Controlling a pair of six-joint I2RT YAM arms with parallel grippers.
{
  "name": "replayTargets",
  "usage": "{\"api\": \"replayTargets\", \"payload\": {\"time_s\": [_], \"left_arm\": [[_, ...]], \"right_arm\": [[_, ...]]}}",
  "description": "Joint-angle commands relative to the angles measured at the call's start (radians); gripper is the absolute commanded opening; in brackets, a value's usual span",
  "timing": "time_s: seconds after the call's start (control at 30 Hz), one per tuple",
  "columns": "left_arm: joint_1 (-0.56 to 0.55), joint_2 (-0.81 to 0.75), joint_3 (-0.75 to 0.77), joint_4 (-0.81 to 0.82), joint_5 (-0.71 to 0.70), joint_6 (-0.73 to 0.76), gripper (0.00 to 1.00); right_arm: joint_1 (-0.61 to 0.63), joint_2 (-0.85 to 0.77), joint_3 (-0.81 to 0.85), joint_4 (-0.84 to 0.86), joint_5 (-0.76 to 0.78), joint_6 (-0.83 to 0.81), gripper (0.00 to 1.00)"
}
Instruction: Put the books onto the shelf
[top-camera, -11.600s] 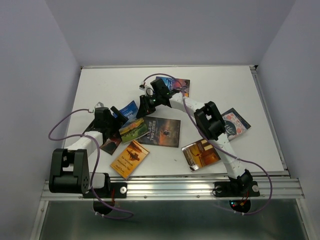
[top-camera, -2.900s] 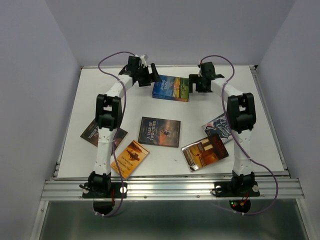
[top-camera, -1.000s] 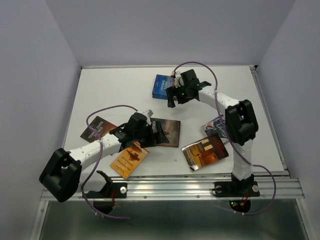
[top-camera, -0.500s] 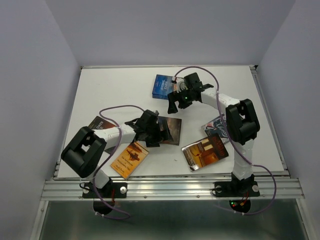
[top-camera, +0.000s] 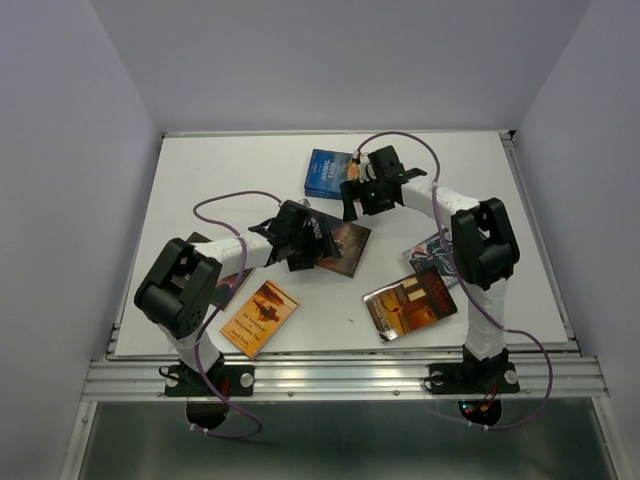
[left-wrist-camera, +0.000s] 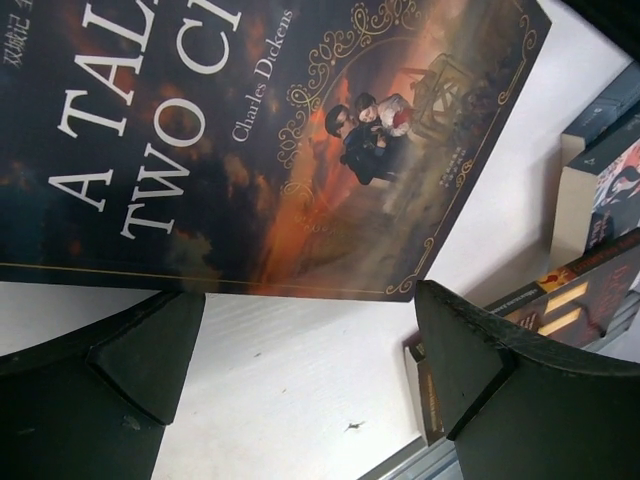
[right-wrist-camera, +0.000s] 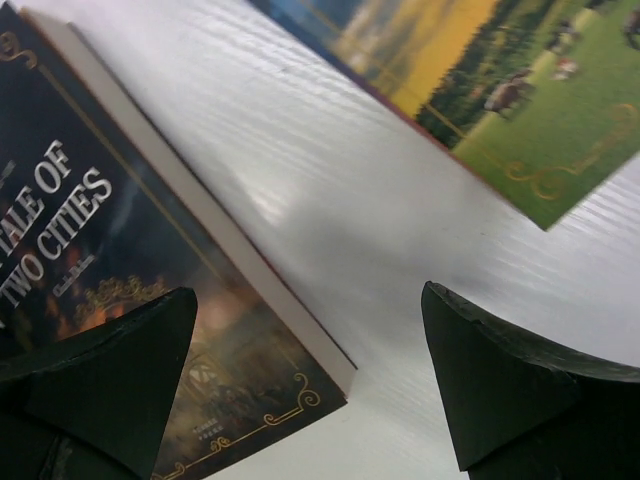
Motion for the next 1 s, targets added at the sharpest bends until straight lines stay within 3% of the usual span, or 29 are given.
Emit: {"api": "replayTargets", "payload": {"time_s": [0.0, 0.13, 0.27, 0.4, 0.63, 0.77, 0.97], "left_arm": [[0.000, -0.065, 0.018, -0.058, -0.039, 0.072, 0.99], [0.010, -0.148, 0.001, -0.151, -0.113, 0.062, 0.99], [0.082, -0.229, 0.013, -0.233, -0.145, 0.090, 0.99], [0.194, -0.257, 0.041, -0.213, -0.158, 0.142, 0.99], [0.263, -0.052, 0.189, -0.096, -0.047, 0.197, 0.99], [0.266, 0.068, 0.252, -0.115, -0.018, 0.222, 0.97], [0.266, 0.106, 0.229, -0.155, -0.084, 0.222, 0.96]], "right_arm": [[0.002, -0.081, -0.013, 0.050, 0.143, 0.098, 1.00], [0.002, -0.102, -0.051, 0.048, 0.140, 0.157, 1.00], [-0.007, -0.177, -0.132, 0.047, 0.243, 0.327, 1.00], [-0.035, -0.253, -0.262, 0.042, 0.150, 0.481, 1.00], [-0.035, -0.234, -0.379, 0.096, -0.087, 0.524, 1.00], [-0.035, -0.236, -0.414, 0.131, -0.191, 0.532, 1.00], [-0.035, -0.208, -0.441, 0.178, -0.219, 0.542, 0.95]]}}
